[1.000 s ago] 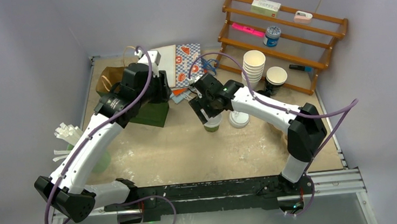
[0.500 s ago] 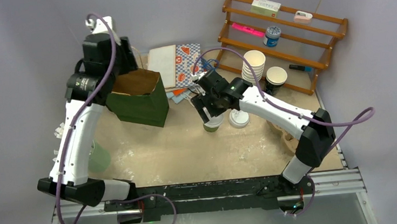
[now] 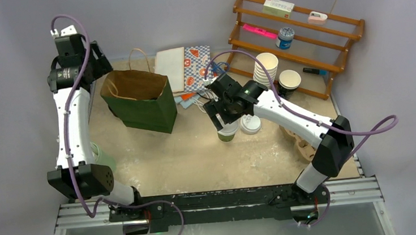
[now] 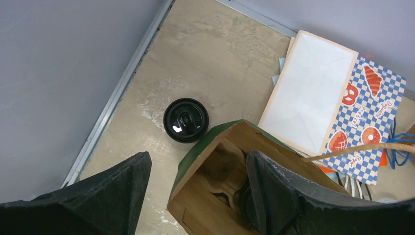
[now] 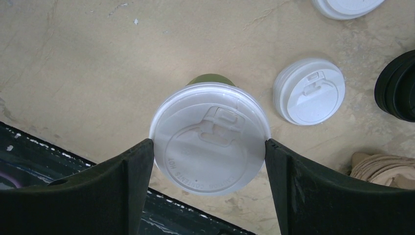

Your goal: Pack the takeout coffee

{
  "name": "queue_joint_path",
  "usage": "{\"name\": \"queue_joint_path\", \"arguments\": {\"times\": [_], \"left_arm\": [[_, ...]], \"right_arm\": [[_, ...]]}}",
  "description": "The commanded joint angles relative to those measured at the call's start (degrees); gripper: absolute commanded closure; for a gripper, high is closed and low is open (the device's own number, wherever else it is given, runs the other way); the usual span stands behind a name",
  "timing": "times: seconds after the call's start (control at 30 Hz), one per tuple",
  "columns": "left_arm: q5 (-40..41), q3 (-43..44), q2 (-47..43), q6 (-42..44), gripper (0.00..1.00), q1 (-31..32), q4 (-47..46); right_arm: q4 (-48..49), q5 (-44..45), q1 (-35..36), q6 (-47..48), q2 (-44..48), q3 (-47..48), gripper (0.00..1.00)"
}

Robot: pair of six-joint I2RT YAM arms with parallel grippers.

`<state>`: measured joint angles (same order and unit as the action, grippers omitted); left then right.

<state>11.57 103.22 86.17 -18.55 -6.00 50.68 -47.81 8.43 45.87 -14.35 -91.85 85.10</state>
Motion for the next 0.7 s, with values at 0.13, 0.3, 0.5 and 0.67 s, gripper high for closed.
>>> {"name": "queue_joint_path", "arguments": {"times": [0.13,0.3,0.5,0.67], "left_arm": [[-11.0,-3.5,1.9,-1.8,0.30,-3.4,-0.8],[-15.6,-13.5,-0.5,-0.8,0.32,-3.4,-3.0],[-18.0,-16.3,0.7,2.2,0.61,-3.3,-4.9],[-15.5,-15.3,-1.5,7.6,0.97,6.9,-7.3]], "right_arm": [[-0.7,0.1,0.3,0.4,0.6,2.8,0.17],[-0.4,0.2,0.3,0.6,0.1,3.0,0.17],[-0.5,0.5,0.3,0.9,0.0,3.5,0.17],[-0.6,1.4,0.2,0.8,1.0,2.9,0.17]]}}
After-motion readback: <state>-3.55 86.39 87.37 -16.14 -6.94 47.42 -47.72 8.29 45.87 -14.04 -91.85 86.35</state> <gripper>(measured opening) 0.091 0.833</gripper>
